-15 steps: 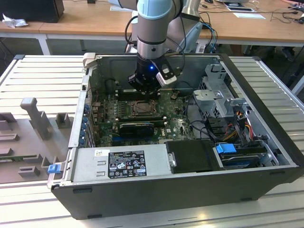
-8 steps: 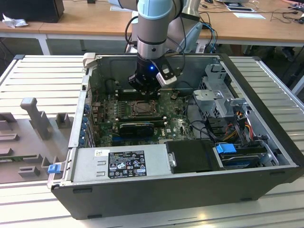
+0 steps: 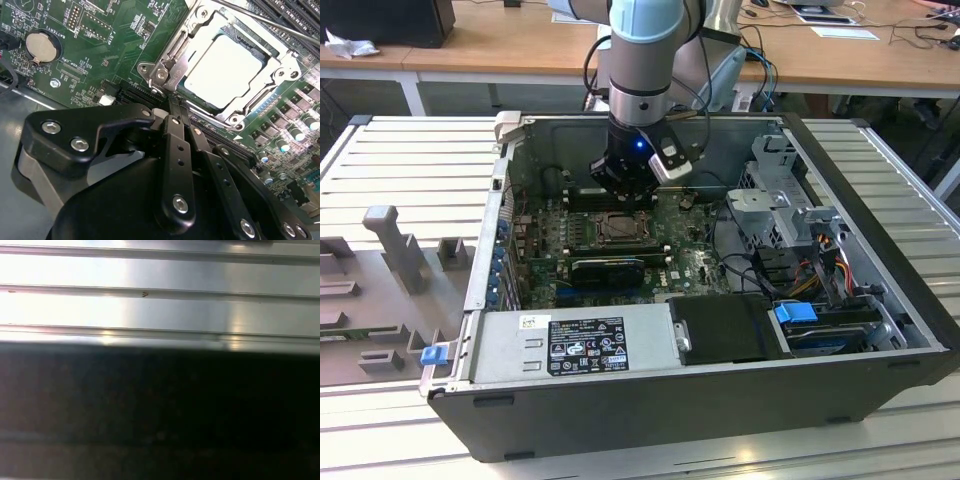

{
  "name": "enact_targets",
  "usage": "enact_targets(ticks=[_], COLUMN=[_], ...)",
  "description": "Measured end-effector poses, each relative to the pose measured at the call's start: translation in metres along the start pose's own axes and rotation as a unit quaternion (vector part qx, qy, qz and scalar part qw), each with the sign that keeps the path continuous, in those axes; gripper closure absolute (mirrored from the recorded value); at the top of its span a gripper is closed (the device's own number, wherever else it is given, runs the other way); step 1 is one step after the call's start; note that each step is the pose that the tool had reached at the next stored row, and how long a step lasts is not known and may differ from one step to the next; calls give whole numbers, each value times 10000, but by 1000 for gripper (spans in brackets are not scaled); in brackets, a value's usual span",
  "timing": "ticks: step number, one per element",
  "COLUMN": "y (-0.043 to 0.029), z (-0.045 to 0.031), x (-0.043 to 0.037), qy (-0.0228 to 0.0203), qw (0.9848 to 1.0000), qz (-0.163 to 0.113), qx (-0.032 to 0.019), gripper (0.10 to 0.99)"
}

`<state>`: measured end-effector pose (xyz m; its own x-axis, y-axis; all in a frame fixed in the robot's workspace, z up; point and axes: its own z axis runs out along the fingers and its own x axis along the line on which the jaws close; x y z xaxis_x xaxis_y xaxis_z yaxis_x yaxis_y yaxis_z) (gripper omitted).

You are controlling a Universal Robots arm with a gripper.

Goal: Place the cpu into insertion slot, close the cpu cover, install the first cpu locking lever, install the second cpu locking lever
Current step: 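Install the first cpu locking lever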

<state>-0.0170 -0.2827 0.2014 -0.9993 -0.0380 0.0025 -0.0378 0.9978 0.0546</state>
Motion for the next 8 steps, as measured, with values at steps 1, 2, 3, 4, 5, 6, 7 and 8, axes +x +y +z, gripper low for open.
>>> enact_targets(ticks=[1, 2, 3, 4, 5, 6, 7, 8], y=[0, 0, 0, 0, 0, 1, 3, 4], z=[1, 1, 2, 2, 1, -2, -28, -62], x=[-1, -1, -2, -1, -1, -2, -2, -1], qy=[0, -1, -3, -4, -4, -5, -6, -5], qw=[10000, 10000, 10000, 10000, 10000, 10000, 10000, 10000], qz=[0, -1, -1, -1, -1, -1, 0, 0], qx=[-4, -13, -37, -66, -90, -93, -94, -93], gripper=[980, 980, 980, 980, 980, 980, 980, 980])
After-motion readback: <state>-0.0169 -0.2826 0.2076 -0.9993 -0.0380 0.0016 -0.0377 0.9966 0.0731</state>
